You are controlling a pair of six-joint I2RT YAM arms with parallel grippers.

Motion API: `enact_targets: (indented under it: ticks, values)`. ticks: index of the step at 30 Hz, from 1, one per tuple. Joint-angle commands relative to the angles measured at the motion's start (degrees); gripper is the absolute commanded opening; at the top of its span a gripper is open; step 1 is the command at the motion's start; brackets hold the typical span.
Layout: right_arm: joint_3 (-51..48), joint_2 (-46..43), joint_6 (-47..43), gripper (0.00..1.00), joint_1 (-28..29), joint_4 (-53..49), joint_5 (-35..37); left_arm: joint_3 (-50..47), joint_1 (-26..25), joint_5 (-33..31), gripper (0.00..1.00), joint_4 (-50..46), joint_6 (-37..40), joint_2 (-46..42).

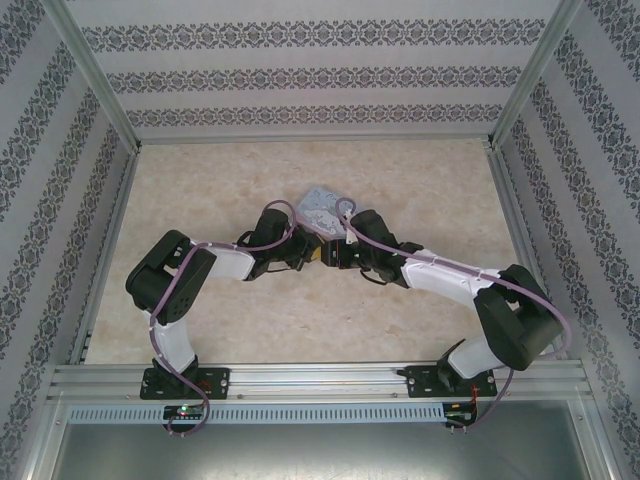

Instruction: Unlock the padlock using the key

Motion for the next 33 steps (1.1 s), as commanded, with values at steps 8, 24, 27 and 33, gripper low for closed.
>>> enact_targets:
  ticks: [8,24,27,33]
  values:
    - [-1.68,4.25,6.62,0.43,-0.94,8.63,2.90,-1.85,-0.50,0.84,0.00,-1.91,5.76,-1.58]
    - [6.14,11.47,8.01,0.41,-9.60,10.06,-0.30,-4.13,-0.46,0.82,0.43,-4.54,8.55,-6.73]
    - [7.66,12.65,8.30,0.41,-10.94,10.30,-1.70,-4.07,0.02,0.81,0.53,-5.21,8.93,-8.60]
    - [10.43,15.12,8.21,0.41,-13.22,10.82,-4.71,-2.09,1.98,0.75,0.64,-9.79,11.39,-12.30]
